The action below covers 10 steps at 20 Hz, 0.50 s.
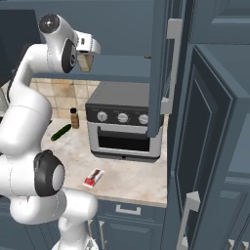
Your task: Pick the bar and boxed food from the counter and place them in the cabinets closest to them.
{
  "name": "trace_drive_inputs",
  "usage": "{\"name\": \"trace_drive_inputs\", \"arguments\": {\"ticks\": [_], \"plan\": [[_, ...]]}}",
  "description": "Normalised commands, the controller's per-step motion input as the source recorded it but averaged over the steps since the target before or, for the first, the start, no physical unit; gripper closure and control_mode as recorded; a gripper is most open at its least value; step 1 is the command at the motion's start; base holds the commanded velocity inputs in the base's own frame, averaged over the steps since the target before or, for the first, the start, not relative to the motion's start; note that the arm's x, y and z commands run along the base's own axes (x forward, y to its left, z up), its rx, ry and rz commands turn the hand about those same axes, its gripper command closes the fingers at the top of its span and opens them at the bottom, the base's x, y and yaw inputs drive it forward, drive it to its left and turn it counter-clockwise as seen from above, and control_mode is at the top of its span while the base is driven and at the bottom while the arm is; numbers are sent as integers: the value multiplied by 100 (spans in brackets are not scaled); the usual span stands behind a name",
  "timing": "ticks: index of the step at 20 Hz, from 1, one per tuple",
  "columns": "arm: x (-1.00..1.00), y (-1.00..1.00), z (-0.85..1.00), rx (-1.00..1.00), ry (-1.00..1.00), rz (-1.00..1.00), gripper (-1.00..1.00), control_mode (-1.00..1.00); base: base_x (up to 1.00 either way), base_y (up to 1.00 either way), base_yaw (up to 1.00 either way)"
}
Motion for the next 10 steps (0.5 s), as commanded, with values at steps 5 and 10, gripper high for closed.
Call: {"name": "trace_drive_inputs", "arguments": {"ticks": [5, 10], "plan": [[31, 0, 0, 0, 0, 0, 100, -100, 0, 0, 0], [36, 0, 0, 0, 0, 0, 100, -100, 0, 0, 0]]}}
